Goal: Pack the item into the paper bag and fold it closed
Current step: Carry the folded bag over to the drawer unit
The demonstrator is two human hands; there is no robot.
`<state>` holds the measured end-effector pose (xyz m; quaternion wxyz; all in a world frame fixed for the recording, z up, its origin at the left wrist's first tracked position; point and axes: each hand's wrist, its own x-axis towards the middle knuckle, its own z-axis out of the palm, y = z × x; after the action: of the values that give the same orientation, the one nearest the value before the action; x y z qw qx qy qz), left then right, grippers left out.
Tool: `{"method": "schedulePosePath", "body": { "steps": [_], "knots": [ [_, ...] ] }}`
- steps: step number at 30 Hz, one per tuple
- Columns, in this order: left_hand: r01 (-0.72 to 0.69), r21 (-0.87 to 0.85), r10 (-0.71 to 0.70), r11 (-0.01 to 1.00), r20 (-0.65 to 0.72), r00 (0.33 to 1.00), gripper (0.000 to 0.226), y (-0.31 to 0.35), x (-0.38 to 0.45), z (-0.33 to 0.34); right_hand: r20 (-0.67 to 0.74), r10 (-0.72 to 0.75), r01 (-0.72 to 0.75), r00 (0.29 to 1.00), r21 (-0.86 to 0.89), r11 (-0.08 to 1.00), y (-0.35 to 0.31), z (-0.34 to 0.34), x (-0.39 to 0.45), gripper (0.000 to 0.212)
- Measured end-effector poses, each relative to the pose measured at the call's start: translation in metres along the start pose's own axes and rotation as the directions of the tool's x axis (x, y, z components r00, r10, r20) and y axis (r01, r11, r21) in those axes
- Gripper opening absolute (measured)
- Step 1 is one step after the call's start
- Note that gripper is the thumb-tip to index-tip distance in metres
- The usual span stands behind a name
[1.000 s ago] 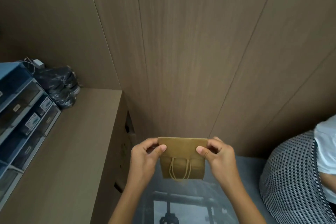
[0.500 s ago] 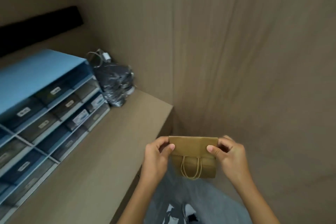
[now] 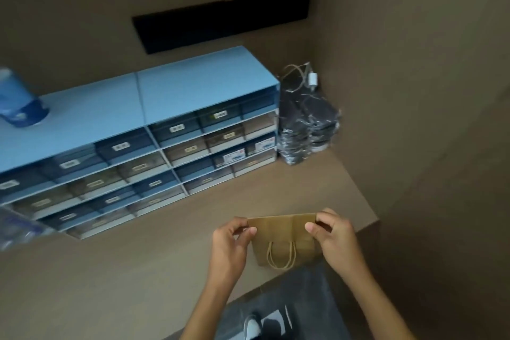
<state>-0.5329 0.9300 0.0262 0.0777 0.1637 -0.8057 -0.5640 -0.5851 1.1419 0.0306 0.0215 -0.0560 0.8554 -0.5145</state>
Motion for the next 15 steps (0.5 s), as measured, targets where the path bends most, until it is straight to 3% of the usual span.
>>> {"method": "schedulePosePath", "body": {
  "steps": [7, 15],
  "knots": [
    [0.094, 0.003, -0.093, 0.996, -0.149, 0.984, 0.007, -0.029, 0.049, -0.025, 0.156, 0.002, -0.007, 0.988, 0.034, 0.999, -0.005, 0.061, 0.071, 0.017],
    [0.142, 0.02, -0.133, 0.99, -0.242, 0.961, 0.017, -0.038, 0.077, -0.032, 0.279, -0.009, -0.006, 0.96, 0.055, 0.998, -0.001, 0.092, 0.12, 0.016]
  ]
}}
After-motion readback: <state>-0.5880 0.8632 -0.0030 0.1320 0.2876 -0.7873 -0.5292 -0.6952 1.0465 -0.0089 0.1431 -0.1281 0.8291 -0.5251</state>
